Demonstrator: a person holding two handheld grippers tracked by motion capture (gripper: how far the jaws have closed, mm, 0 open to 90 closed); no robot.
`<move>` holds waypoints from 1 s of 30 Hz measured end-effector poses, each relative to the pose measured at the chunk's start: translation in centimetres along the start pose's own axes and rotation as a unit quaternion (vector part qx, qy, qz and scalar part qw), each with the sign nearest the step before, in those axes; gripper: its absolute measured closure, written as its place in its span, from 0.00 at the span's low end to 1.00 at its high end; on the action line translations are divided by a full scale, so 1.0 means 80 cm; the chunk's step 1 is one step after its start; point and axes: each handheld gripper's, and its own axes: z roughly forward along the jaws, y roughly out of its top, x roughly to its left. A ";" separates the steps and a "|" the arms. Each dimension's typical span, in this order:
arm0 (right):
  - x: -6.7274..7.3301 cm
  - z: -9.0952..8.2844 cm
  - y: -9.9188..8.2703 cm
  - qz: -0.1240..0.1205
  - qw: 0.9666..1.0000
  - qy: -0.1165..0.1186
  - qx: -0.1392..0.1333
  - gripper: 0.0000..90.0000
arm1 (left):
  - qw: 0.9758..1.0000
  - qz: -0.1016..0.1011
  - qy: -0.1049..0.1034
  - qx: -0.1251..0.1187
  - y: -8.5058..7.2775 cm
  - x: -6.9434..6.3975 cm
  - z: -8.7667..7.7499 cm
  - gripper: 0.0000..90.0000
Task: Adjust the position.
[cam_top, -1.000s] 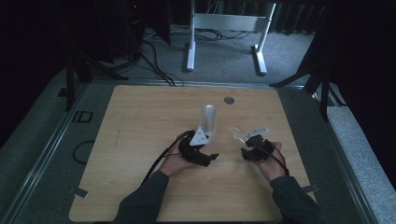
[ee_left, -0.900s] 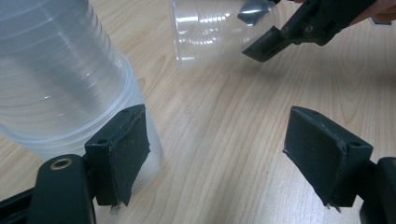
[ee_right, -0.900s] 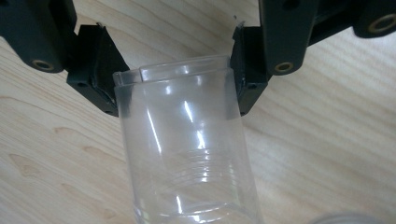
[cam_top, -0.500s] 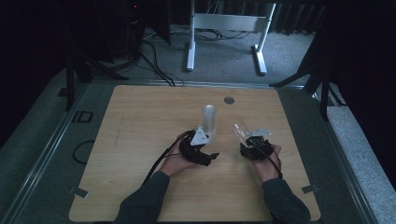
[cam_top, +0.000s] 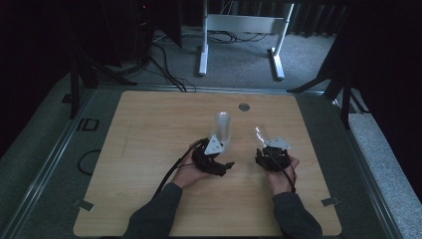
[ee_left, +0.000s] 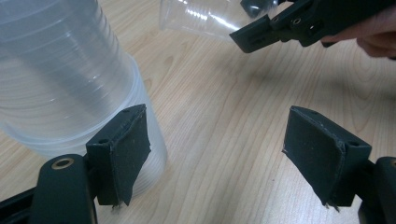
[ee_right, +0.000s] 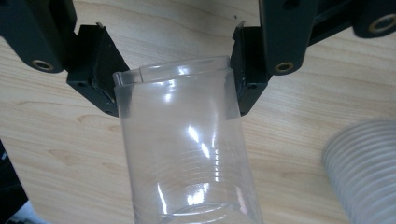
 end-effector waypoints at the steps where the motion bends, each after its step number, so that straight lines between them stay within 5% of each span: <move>1: 0.002 0.000 -0.001 0.001 1.000 -0.003 -0.005 0.47 | 1.000 -0.001 0.000 -0.002 0.000 -0.001 0.001 0.25; 13: 0.010 -0.002 -0.008 0.033 0.998 -0.020 -0.055 0.47 | 1.000 -0.011 -0.002 -0.013 0.006 -0.003 0.002 0.25; 30: 0.013 -0.015 -0.015 0.044 0.990 -0.027 -0.128 0.47 | 0.999 -0.026 -0.006 -0.037 0.020 -0.004 0.002 0.26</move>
